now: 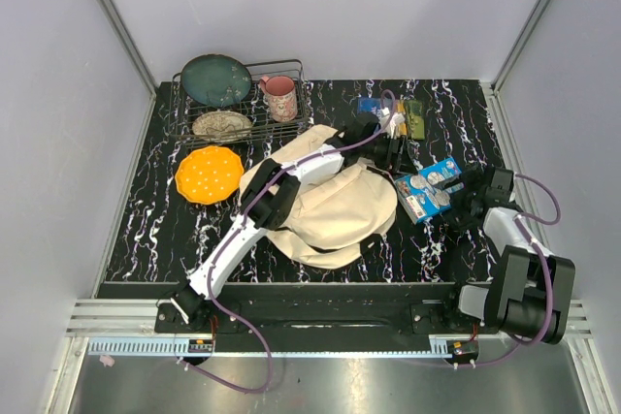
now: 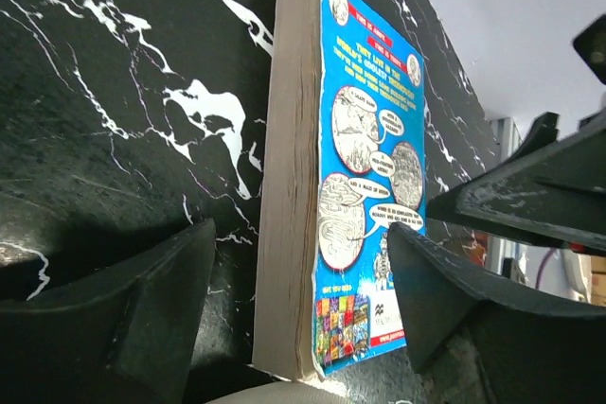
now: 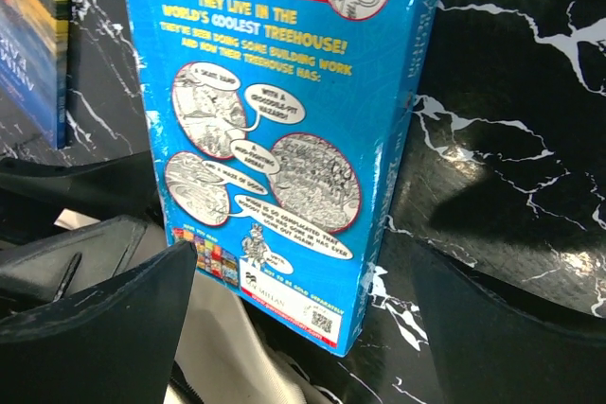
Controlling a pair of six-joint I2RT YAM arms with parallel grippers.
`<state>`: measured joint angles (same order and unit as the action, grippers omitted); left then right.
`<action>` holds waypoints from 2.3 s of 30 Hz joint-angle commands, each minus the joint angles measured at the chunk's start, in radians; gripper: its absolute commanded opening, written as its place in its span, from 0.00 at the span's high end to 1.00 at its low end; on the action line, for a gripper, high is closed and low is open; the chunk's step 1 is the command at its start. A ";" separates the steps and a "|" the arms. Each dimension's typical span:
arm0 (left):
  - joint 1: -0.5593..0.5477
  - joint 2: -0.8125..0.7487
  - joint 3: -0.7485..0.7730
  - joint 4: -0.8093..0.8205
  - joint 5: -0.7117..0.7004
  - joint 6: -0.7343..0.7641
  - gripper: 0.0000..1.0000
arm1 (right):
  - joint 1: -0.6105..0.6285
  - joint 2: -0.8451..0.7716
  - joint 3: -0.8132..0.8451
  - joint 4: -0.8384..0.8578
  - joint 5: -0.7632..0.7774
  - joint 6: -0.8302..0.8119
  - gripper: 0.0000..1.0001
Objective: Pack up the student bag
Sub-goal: Pick up the book from the center of the board.
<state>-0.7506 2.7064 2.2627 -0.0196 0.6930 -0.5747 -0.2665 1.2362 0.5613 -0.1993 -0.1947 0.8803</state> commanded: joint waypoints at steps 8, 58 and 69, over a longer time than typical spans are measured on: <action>-0.007 -0.091 -0.135 0.052 0.137 -0.025 0.30 | 0.004 0.198 0.006 0.126 -0.014 0.058 0.02; -0.007 -0.387 -0.236 0.358 0.186 -0.212 1.00 | -0.011 -0.165 -0.066 0.218 -0.232 0.043 0.03; 0.007 -0.482 -0.410 0.673 0.253 -0.437 1.00 | -0.013 -0.383 -0.040 0.175 -0.307 0.057 0.02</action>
<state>-0.7464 2.3119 1.8912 0.3546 0.8730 -0.8474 -0.2806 0.8688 0.4984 -0.0540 -0.4202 0.9287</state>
